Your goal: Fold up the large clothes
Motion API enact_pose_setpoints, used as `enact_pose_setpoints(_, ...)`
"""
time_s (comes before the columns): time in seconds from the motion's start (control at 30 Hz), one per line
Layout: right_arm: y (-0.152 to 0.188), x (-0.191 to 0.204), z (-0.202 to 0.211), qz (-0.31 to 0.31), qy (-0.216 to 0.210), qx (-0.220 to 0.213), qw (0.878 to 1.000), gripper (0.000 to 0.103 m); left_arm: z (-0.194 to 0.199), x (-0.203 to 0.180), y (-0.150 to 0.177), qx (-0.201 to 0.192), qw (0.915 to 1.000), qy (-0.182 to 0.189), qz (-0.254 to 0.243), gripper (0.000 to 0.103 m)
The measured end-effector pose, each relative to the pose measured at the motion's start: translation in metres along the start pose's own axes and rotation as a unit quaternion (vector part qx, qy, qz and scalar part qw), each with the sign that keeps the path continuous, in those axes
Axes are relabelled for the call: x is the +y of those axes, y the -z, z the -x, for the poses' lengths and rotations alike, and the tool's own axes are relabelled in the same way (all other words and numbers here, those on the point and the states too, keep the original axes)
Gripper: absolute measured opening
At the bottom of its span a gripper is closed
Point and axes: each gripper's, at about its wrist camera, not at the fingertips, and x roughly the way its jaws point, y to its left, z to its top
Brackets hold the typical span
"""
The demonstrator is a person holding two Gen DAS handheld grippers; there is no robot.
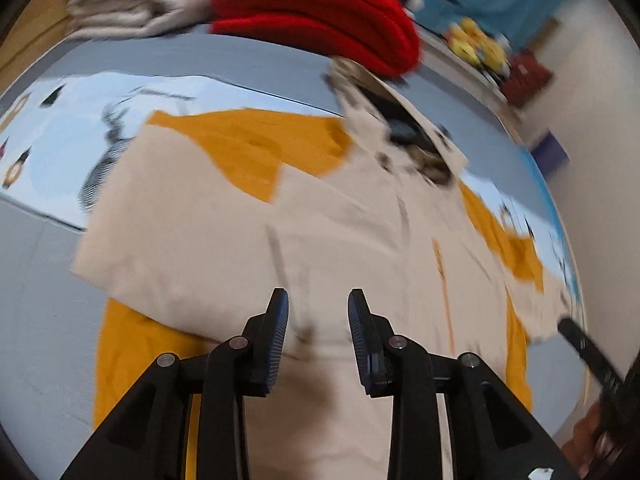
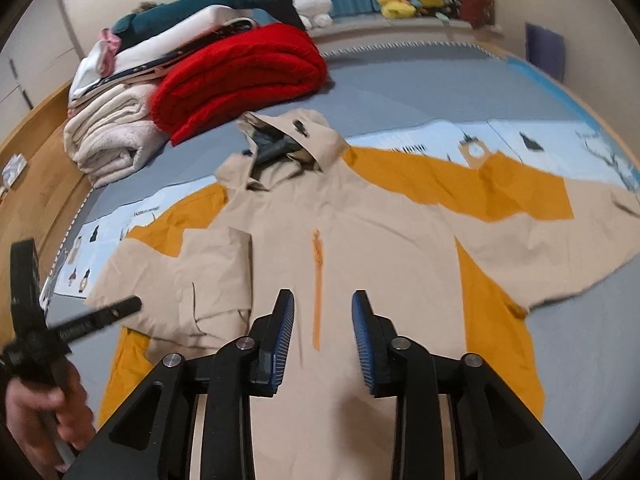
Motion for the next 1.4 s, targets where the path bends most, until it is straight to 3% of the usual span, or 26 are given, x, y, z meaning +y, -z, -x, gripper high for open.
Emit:
enact_pose_setpoints(0.1,0.002,0.019,-0.013,0.025,-0.013,-0.003,1.0,0.015,-0.022,0.031,-0.002,0.033,0.9965,0.017,0.075,0.028)
enact_pose_setpoints(0.2,0.004,0.037,-0.034,0.032,-0.043,0.026,0.998,0.016,-0.052,0.041,0.003,0.083,0.9882,0.053,0.118,0.028)
enact_pose_setpoints(0.37,0.009,0.061,-0.066,0.062,-0.07,0.059,0.994,0.019,-0.089,0.033,0.006,0.143,0.9789,0.068,0.129,0.029)
enact_pose_setpoints(0.53,0.013,0.071,-0.091,0.075,-0.091,0.091,0.989,0.024,-0.107,0.035,0.006,0.172,0.9715,0.073,0.146,0.027)
enact_pose_setpoints(0.63,0.014,0.077,-0.097,0.088,-0.103,0.099,0.986,0.025,-0.1,0.031,-0.001,0.151,0.9743,0.085,0.144,0.0)
enact_pose_setpoints(0.73,0.014,0.084,-0.1,0.109,-0.12,0.098,0.982,0.029,-0.081,0.013,-0.018,0.113,0.9785,0.136,0.107,0.0)
enact_pose_setpoints(0.8,0.014,0.087,-0.099,0.119,-0.129,0.095,0.98,0.033,-0.07,-0.003,-0.026,0.102,0.9721,0.193,0.087,0.0)
enact_pose_setpoints(0.97,0.018,0.097,-0.102,0.133,-0.146,0.101,0.975,0.043,-0.056,-0.037,-0.027,0.098,0.959,0.264,0.029,0.0)
enact_pose_setpoints(1.2,0.021,0.096,-0.106,0.14,-0.113,0.095,0.979,0.044,-0.058,-0.063,-0.016,0.127,0.9488,0.289,-0.013,0.0)
enact_pose_setpoints(1.33,0.017,0.08,-0.109,0.112,-0.078,0.091,0.986,0.043,-0.056,-0.059,-0.015,0.125,0.9503,0.284,-0.019,0.0)
enact_pose_setpoints(1.4,0.013,0.068,-0.109,0.083,-0.077,0.09,0.989,0.038,-0.052,-0.053,-0.019,0.117,0.9533,0.278,-0.016,0.0)
